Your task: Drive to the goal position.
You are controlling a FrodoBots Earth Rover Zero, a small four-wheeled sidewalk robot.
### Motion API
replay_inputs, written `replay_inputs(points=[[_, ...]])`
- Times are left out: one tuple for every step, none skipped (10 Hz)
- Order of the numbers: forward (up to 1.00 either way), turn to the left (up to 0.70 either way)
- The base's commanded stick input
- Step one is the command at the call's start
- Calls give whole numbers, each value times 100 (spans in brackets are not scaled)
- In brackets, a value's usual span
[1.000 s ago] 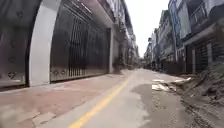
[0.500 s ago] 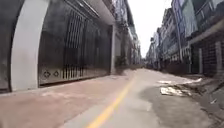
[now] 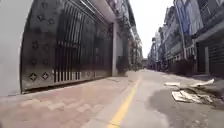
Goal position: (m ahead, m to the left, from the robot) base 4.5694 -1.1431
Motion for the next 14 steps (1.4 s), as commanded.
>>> replay_inputs(points=[[100,-40],[100,-38],[100,-13],[100,0],[100,0],[100,0],[100,0],[100,0],[100,0],[100,0],[100,0],[100,0],[100,0],[100,0]])
